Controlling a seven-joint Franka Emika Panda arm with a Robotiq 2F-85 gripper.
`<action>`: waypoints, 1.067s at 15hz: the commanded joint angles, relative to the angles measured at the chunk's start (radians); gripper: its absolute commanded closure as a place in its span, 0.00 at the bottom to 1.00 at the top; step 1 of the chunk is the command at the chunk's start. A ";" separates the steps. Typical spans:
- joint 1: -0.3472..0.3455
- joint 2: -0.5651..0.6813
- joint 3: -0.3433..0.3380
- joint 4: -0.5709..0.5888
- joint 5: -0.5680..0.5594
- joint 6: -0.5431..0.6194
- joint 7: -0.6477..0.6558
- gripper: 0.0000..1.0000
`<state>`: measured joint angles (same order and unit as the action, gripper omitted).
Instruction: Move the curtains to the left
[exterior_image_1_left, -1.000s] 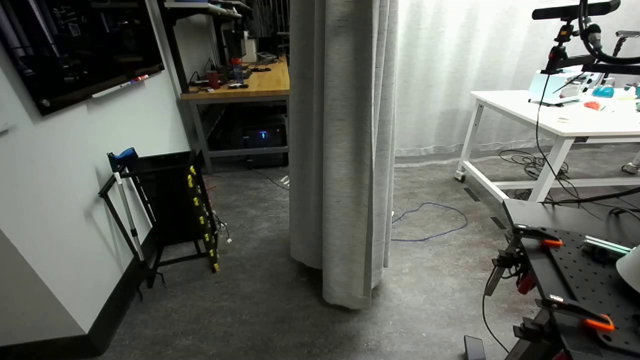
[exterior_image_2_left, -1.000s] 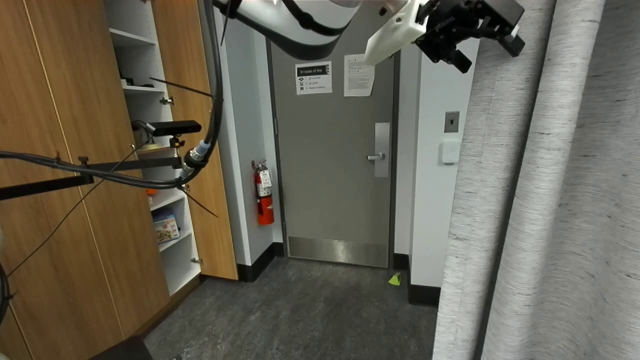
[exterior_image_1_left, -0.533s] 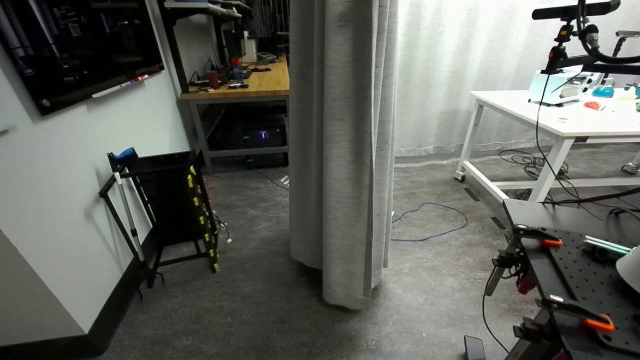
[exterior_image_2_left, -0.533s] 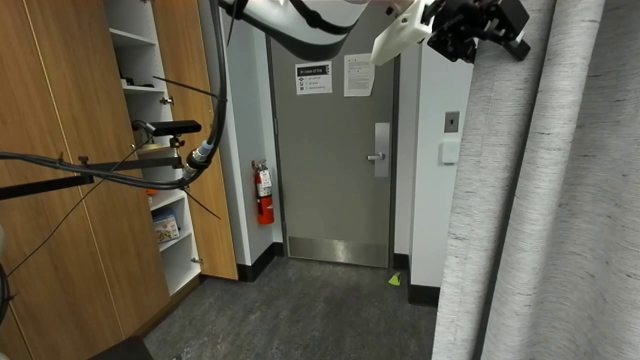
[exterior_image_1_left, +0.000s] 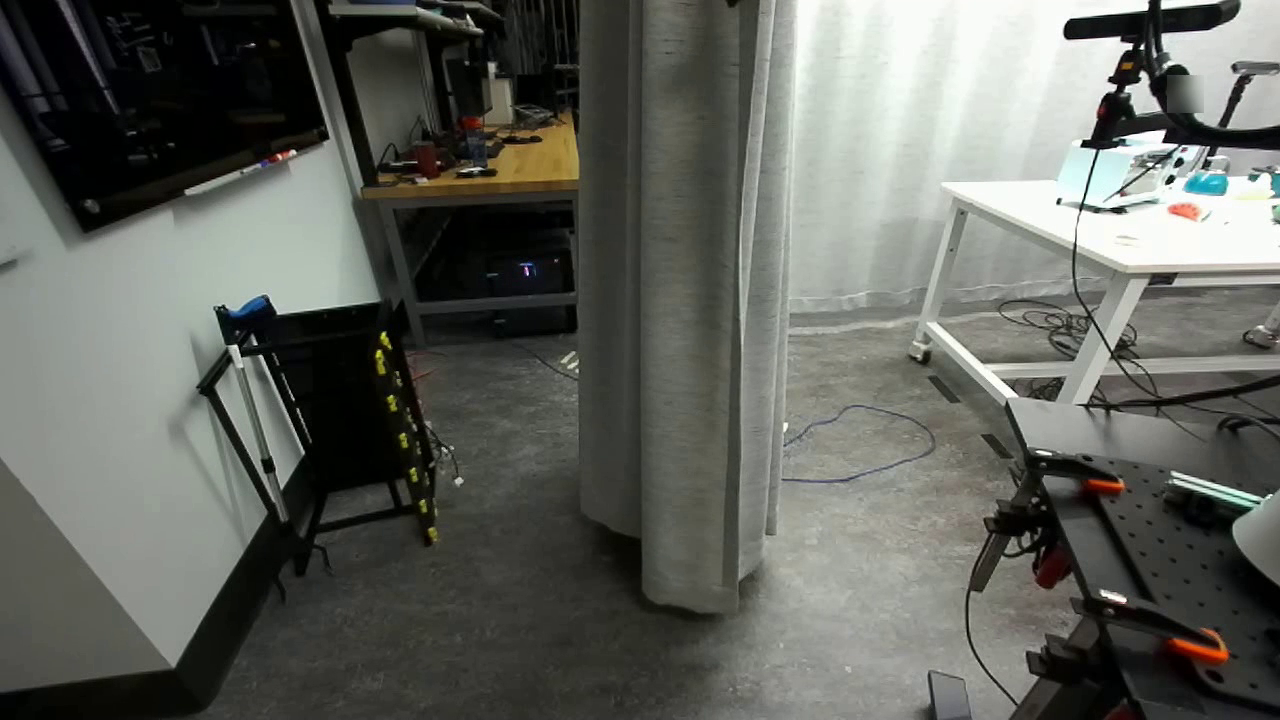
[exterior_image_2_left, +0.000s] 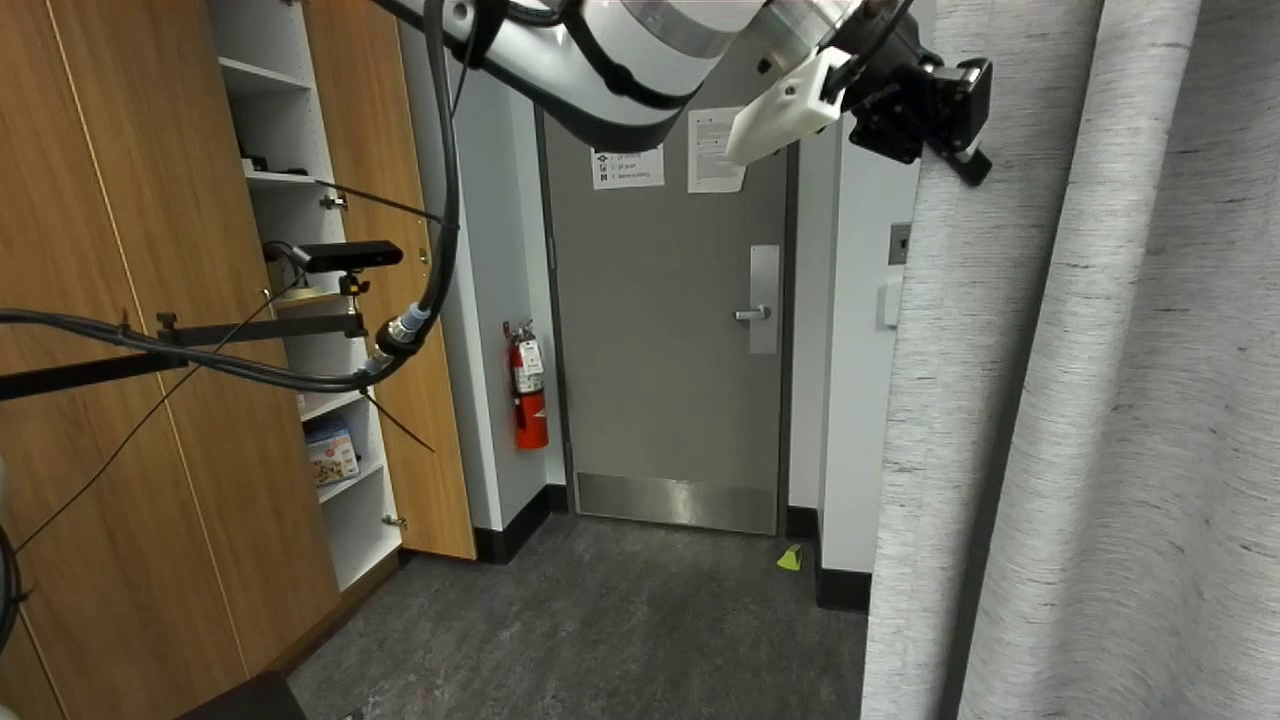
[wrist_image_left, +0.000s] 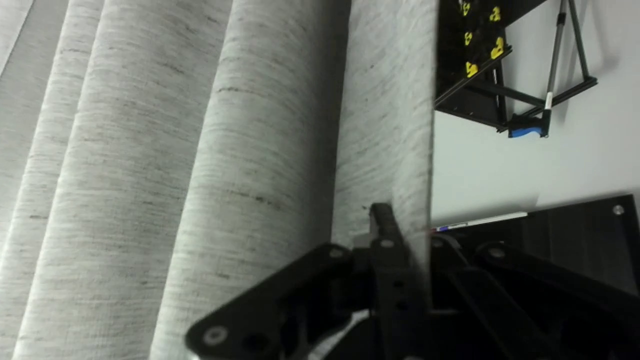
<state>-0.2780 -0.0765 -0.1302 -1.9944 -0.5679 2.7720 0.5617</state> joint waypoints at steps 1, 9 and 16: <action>0.033 -0.022 0.011 -0.073 0.087 -0.016 -0.110 1.00; 0.125 -0.133 0.036 -0.235 0.213 -0.032 -0.404 0.99; 0.136 -0.257 0.101 -0.390 0.189 -0.012 -0.504 0.99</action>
<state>-0.1606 -0.2956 -0.0573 -2.2295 -0.3942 2.7730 0.0984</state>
